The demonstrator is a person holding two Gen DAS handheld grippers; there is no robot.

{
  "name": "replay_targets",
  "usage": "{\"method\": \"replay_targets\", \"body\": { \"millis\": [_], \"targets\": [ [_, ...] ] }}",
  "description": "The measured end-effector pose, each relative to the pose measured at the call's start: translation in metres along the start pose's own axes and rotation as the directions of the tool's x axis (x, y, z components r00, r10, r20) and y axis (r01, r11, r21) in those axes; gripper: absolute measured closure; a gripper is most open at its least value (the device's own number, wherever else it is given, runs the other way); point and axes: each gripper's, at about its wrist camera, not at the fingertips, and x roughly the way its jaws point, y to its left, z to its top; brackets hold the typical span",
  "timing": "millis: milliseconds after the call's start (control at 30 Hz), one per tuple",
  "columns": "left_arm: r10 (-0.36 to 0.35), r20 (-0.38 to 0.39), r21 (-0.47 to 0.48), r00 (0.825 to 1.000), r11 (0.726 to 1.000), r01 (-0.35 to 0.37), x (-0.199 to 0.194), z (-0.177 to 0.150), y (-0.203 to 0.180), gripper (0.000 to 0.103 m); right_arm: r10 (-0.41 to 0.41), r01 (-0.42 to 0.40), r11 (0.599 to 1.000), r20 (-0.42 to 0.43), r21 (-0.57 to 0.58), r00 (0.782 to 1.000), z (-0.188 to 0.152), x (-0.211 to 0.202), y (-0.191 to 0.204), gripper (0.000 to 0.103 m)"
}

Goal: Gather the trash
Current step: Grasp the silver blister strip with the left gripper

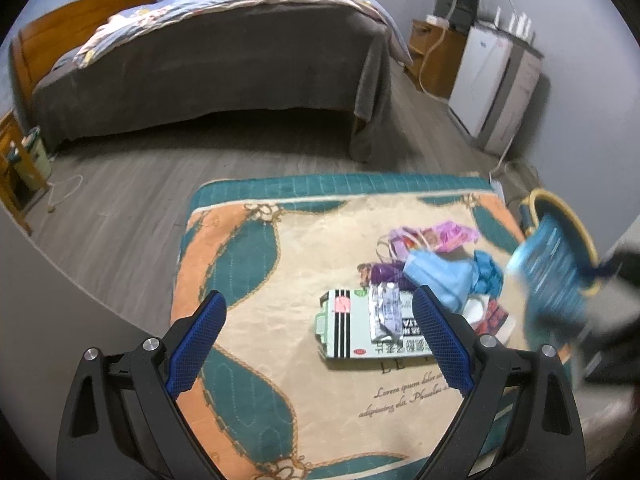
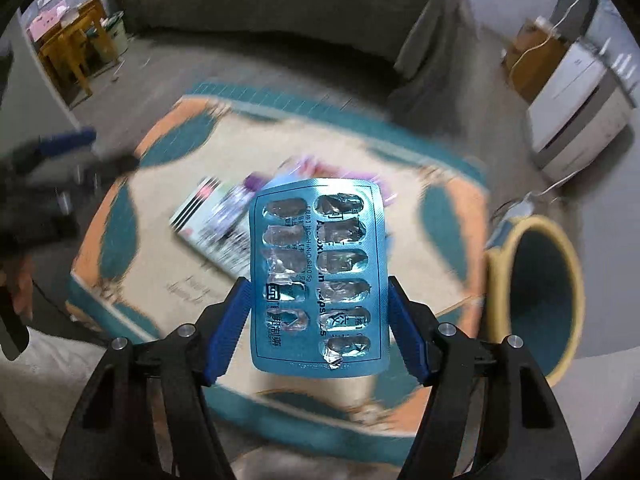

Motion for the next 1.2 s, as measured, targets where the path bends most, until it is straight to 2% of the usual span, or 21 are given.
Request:
{"method": "replay_targets", "body": {
  "millis": [100, 200, 300, 433, 600, 667, 767, 800, 833, 867, 900, 1033, 1200],
  "targets": [
    [0.019, -0.043, 0.058, 0.999, 0.998, -0.016, 0.019, -0.007, -0.012, 0.010, -0.002, 0.000, 0.998, 0.031, 0.063, 1.000, 0.002, -0.001, -0.025, 0.037],
    [0.028, -0.079, 0.091, 0.996, 0.996, -0.021, 0.036, -0.011, -0.019, 0.010, 0.024, -0.026, 0.993, 0.014, 0.116, 1.000, 0.003, 0.010, -0.040, 0.037],
    [0.035, -0.109, 0.121, 0.993, 0.992, -0.022, 0.054, -0.013, -0.027, 0.010, 0.006, -0.008, 0.996, 0.018, 0.093, 1.000, 0.005, 0.017, -0.043, 0.037],
    [0.017, -0.140, 0.149, 0.990, 0.989, 0.004, 0.070, -0.015, -0.039, 0.013, 0.019, -0.019, 0.992, -0.004, 0.121, 1.000, 0.003, 0.027, -0.056, 0.037],
    [-0.009, -0.184, 0.161, 0.983, 0.986, 0.039, 0.087, -0.017, -0.050, 0.030, 0.027, -0.024, 0.987, -0.016, 0.158, 1.000, 0.002, 0.037, -0.072, 0.037],
    [-0.009, -0.205, 0.179, 0.979, 0.983, 0.047, 0.094, -0.019, -0.055, 0.040, 0.037, -0.035, 0.985, -0.006, 0.167, 0.999, 0.002, 0.036, -0.075, 0.037],
    [-0.014, -0.226, 0.182, 0.974, 0.982, 0.056, 0.104, -0.023, -0.061, 0.048, 0.043, -0.043, 0.986, 0.001, 0.163, 0.999, 0.002, 0.034, -0.074, 0.037],
    [-0.012, -0.214, 0.180, 0.977, 0.982, 0.052, 0.105, -0.023, -0.063, 0.048, 0.046, -0.046, 0.986, 0.002, 0.161, 0.999, 0.002, 0.034, -0.074, 0.037],
    [-0.020, -0.206, 0.178, 0.978, 0.982, 0.057, 0.104, -0.023, -0.064, 0.055, 0.048, -0.047, 0.986, 0.002, 0.160, 0.999, 0.001, 0.034, -0.074, 0.037],
    [-0.024, -0.198, 0.183, 0.980, 0.981, 0.061, 0.104, -0.023, -0.065, 0.067, 0.050, -0.050, 0.986, 0.002, 0.161, 0.999, 0.001, 0.034, -0.074, 0.037],
    [-0.022, -0.192, 0.193, 0.981, 0.979, 0.059, 0.103, -0.023, -0.067, 0.071, 0.051, -0.051, 0.986, 0.003, 0.161, 0.999, 0.000, 0.034, -0.074, 0.037],
    [-0.021, -0.192, 0.207, 0.981, 0.976, 0.061, 0.101, -0.023, -0.069, 0.071, 0.049, -0.050, 0.985, 0.006, 0.162, 0.999, 0.000, 0.033, -0.075, 0.037],
    [-0.010, -0.125, 0.206, 0.992, 0.978, 0.036, 0.083, -0.008, -0.068, 0.071, 0.049, -0.051, 0.983, 0.016, 0.178, 0.999, 0.001, 0.030, -0.079, 0.037]
  ]
}}
